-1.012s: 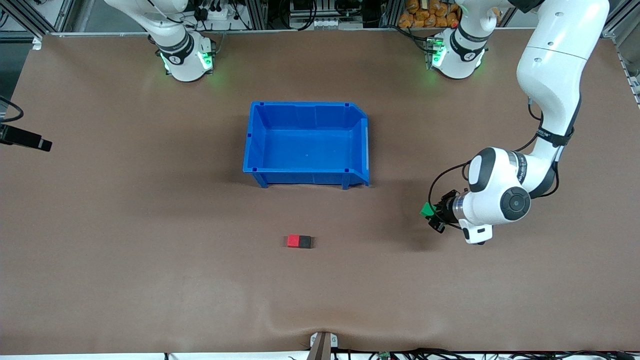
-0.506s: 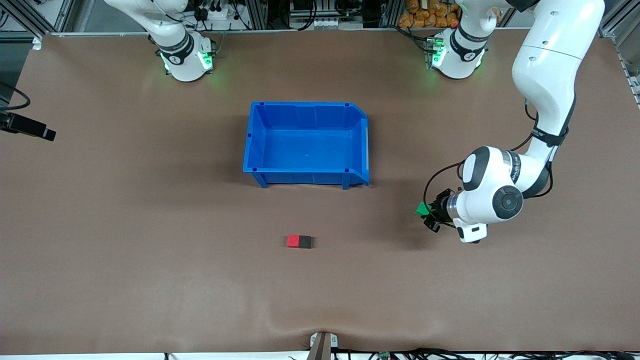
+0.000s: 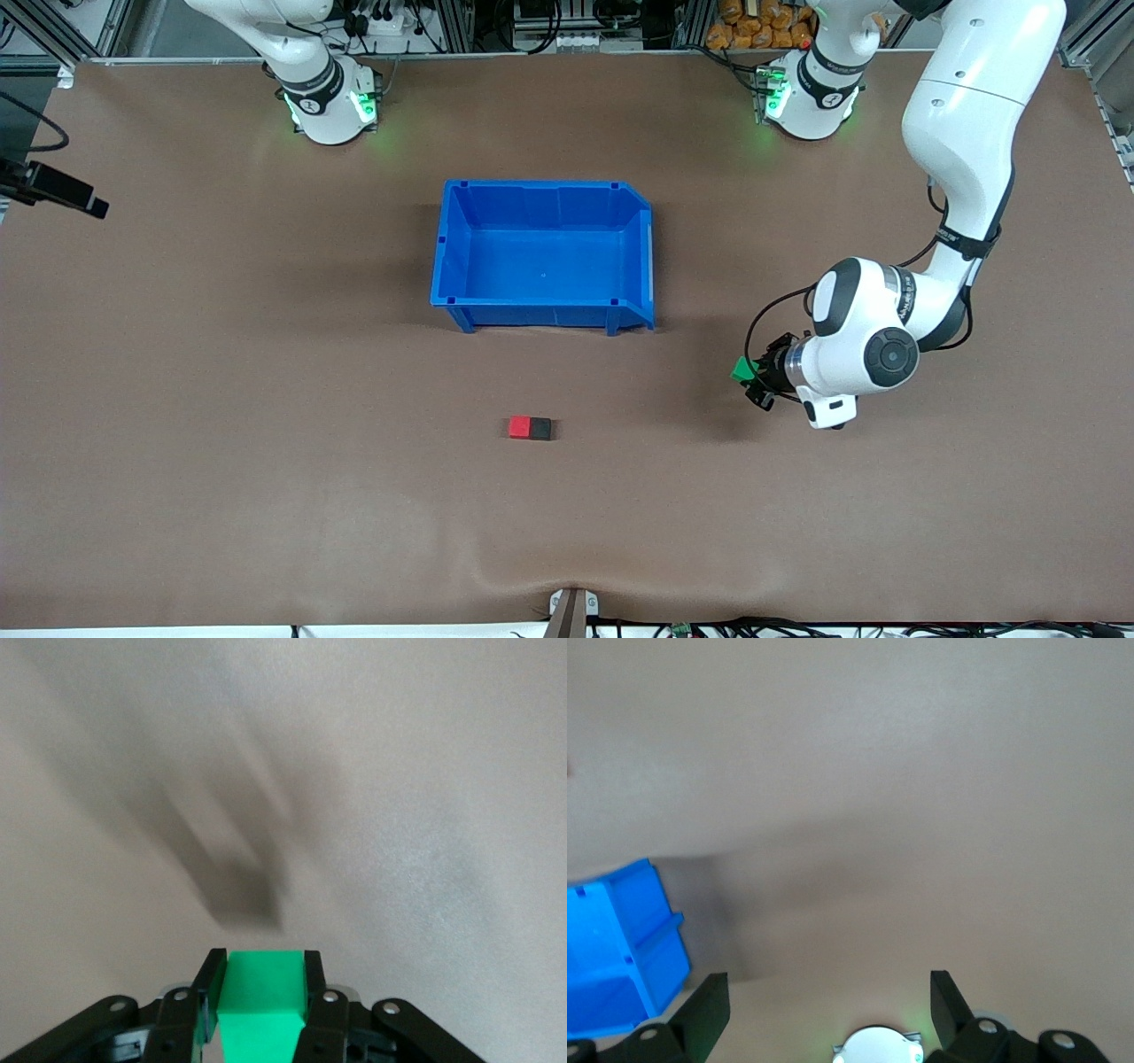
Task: Attach green and red cubes to black cube
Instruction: 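Carry the green cube with the left gripper toward the black cube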
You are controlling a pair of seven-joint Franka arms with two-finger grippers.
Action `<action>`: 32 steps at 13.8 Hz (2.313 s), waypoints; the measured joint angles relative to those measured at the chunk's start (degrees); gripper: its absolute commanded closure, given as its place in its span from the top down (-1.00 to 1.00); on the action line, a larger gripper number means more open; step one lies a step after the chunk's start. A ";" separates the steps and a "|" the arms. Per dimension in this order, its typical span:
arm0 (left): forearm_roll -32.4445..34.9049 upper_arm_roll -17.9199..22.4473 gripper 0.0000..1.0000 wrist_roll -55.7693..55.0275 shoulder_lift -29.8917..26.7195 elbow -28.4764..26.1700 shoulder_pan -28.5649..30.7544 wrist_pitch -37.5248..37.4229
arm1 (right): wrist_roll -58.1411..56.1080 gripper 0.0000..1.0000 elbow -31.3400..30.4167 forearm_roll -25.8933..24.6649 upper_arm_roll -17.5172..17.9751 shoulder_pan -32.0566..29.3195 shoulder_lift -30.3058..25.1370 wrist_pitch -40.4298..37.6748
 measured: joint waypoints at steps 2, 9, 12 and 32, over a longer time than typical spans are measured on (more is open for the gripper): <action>-0.03 0.00 -0.93 -2.18 0.13 0.45 -0.88 0.00 | -3.56 1.00 -1.56 -0.11 -0.07 -0.01 -1.54 0.15; -0.05 -0.03 -0.99 -10.63 0.87 2.47 -4.09 0.00 | -4.82 1.00 -2.45 -0.40 -0.15 -0.15 -2.06 0.90; -0.05 -0.04 -1.00 -13.67 0.89 2.75 -5.20 0.00 | -4.85 1.00 -2.24 -0.48 -0.14 -0.25 -2.17 1.41; -0.08 -0.04 -1.00 -26.07 5.20 10.71 -10.42 0.20 | -5.88 1.00 2.36 -0.58 1.38 1.10 -0.49 2.16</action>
